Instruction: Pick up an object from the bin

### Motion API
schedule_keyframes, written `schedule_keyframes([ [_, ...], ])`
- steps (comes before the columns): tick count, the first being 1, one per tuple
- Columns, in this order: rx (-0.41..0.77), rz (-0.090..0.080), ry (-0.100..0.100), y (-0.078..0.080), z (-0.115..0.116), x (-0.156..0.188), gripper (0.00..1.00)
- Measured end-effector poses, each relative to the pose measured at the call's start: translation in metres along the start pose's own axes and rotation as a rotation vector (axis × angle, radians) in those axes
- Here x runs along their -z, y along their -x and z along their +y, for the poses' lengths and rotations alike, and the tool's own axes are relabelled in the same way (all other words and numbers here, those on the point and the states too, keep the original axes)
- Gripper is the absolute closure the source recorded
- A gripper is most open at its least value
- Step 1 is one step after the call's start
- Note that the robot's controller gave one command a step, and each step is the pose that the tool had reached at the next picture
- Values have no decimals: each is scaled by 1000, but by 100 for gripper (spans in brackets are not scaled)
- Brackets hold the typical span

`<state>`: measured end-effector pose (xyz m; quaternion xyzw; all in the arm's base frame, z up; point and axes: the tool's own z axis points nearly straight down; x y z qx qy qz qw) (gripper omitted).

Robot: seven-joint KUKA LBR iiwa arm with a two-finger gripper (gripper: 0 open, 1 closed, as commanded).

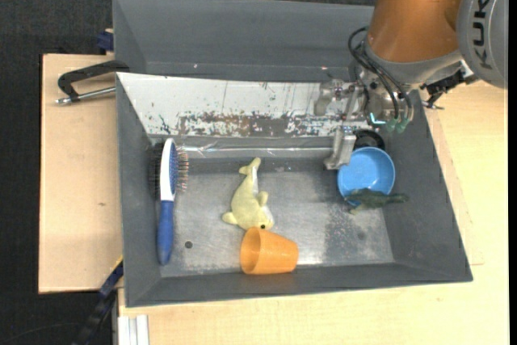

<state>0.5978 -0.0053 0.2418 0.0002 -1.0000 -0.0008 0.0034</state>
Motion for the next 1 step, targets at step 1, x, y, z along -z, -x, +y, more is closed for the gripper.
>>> schedule_keyframes([
  [1, 234, 0, -1, -34, -85, -122, 0],
])
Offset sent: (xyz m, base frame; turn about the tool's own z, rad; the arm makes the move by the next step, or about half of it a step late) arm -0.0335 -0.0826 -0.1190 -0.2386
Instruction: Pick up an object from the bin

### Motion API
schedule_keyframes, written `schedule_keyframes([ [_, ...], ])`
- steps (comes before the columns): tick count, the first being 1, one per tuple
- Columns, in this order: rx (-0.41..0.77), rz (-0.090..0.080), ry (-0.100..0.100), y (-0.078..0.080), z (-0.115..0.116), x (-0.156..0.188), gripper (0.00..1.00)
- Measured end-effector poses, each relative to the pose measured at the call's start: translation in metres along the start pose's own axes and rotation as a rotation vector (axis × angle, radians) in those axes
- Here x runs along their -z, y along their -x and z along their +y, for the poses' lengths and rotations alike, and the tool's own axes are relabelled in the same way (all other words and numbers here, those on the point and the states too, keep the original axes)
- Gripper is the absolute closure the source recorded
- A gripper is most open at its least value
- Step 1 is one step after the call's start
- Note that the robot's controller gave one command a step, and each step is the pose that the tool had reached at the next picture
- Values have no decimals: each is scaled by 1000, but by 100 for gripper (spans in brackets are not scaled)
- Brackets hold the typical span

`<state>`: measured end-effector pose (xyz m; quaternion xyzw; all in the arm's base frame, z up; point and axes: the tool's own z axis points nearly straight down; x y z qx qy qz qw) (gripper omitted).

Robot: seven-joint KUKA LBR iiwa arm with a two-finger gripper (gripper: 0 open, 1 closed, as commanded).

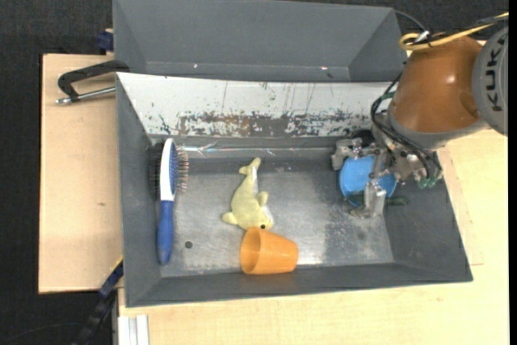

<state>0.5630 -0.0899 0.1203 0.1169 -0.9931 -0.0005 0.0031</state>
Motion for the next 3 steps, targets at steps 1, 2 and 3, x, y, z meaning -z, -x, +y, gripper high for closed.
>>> schedule_keyframes([
  [1, -94, -5, 14, 17, -39, -48, 0],
  [2, -150, -3, 18, 19, -42, -48, 0],
  [3, -159, -17, 14, 23, -45, -44, 100],
])
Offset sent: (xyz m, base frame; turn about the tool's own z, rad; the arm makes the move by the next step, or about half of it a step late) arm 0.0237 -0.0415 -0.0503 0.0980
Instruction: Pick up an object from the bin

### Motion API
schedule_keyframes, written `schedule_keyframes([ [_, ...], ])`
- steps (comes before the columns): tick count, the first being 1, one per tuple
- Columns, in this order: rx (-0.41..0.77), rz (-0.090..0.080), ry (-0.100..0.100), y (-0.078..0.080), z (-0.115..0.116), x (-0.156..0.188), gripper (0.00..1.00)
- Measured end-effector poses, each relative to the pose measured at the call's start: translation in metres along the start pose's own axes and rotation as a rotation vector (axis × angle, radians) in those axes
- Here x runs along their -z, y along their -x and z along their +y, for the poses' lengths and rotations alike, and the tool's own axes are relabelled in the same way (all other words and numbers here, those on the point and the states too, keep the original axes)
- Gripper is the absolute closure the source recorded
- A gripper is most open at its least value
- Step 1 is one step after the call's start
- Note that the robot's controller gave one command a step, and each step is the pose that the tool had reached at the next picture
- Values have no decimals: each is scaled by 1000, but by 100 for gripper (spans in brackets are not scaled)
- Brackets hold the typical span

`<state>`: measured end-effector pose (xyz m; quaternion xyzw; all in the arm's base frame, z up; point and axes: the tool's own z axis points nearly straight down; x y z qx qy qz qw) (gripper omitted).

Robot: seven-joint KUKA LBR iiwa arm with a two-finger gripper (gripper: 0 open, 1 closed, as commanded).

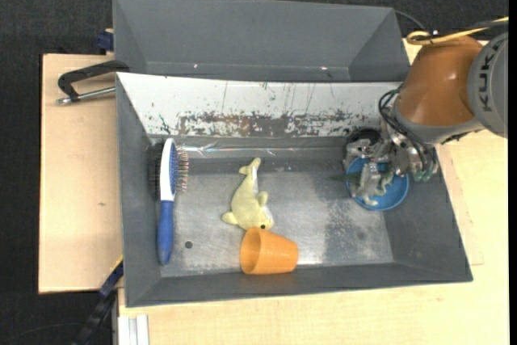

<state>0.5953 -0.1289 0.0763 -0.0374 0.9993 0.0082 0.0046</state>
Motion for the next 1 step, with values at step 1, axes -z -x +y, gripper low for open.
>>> schedule_keyframes([
  [1, 51, -5, -19, -12, 19, 135, 100],
])
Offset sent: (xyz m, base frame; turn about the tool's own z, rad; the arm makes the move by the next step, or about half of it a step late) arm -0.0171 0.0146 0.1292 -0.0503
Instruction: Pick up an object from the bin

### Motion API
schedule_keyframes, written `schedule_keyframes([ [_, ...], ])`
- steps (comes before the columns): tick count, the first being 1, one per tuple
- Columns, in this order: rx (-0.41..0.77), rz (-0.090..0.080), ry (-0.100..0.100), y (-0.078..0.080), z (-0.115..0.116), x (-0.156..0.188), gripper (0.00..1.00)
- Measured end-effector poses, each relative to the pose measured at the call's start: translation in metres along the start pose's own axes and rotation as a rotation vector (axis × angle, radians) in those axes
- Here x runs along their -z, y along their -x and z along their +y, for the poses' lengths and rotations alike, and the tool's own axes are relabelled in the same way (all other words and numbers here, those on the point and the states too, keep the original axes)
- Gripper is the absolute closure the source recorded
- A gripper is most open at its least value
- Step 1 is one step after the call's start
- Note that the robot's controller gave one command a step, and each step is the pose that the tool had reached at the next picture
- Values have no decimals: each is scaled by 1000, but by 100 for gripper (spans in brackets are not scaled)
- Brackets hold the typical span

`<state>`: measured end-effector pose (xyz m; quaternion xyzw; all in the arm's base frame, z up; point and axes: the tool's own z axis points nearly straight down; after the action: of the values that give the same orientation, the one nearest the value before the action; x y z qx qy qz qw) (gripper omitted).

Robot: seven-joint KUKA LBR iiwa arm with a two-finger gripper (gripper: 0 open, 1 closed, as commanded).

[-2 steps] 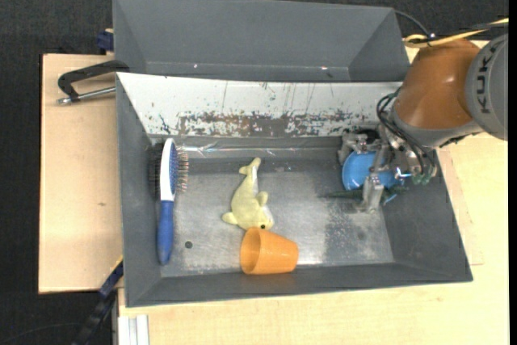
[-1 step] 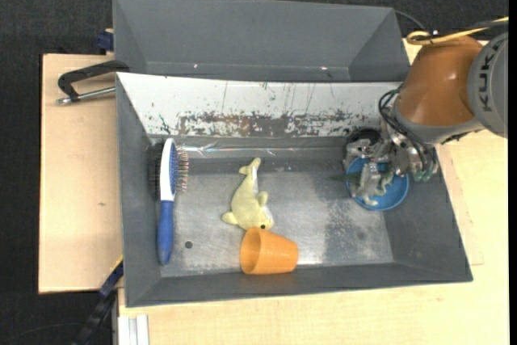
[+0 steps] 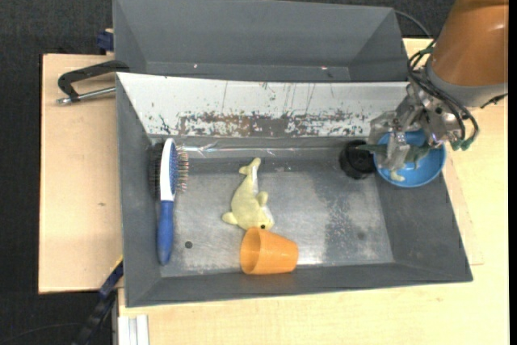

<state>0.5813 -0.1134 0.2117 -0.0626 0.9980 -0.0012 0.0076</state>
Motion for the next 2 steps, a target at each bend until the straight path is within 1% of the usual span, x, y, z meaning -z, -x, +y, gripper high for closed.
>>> schedule_keyframes([
  [1, 134, 20, 10, -19, -8, -90, 100],
  [2, 109, 3, 1, -14, -9, -31, 100],
])
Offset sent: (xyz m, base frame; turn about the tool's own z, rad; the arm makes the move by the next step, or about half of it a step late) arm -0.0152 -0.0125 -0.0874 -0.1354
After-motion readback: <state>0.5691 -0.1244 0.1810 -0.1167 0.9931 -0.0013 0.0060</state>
